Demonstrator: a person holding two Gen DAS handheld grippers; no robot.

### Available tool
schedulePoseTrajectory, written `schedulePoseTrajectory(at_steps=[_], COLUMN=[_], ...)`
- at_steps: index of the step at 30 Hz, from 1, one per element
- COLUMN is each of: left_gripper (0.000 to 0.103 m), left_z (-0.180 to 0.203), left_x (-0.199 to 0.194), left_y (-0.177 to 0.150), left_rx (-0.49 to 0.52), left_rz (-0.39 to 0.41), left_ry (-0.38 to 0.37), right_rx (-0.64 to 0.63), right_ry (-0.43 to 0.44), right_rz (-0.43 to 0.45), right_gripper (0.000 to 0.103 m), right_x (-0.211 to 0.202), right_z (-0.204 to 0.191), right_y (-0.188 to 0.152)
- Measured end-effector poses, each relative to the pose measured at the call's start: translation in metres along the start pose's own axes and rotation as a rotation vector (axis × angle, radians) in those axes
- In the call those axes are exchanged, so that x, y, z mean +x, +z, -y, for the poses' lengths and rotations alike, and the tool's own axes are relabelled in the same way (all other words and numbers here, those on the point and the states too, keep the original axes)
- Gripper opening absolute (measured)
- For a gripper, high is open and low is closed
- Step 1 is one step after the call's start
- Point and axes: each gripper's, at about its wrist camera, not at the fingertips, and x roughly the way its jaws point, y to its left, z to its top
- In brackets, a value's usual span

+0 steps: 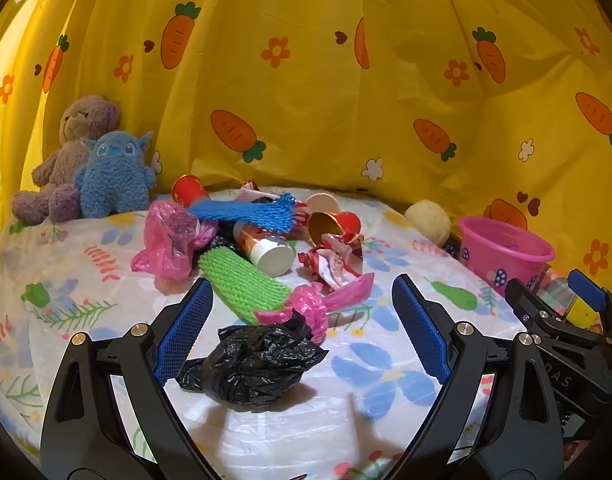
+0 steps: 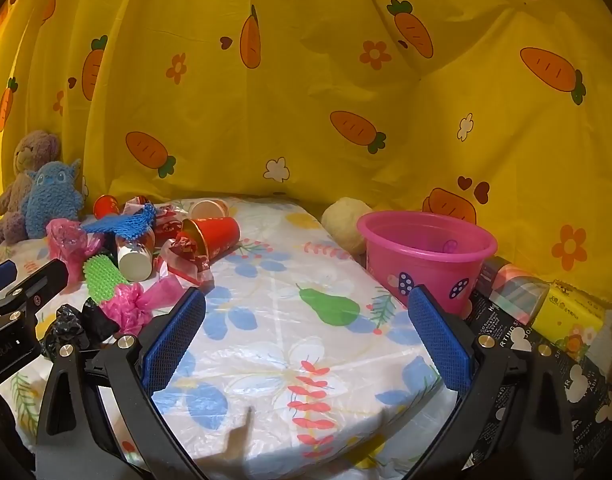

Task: Collect trash
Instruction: 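Approach the black plastic bag with the left gripper and close on it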

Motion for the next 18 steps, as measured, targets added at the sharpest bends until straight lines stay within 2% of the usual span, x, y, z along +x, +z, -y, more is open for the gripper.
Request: schedulePoseTrajectory(at_steps=[12, 18], left_gripper=[0.09, 0.09], left_z=[0.003, -0.016], left_x=[0.002, 0.0], left_y=[-0.001, -0.008], left_rx=[0.005, 0.003], left_rz=[-0.002, 0.008], left_ry=[0.002, 0.032], right_rx=[0.003, -0.006], right_ry=[-0.002, 0.026], right_rz=[-0.004, 0.002], right_gripper=[0.098, 0.098], right_x=[0.006, 0.009], right_z=[0.002, -0.003], right_y=[0.001, -0.003])
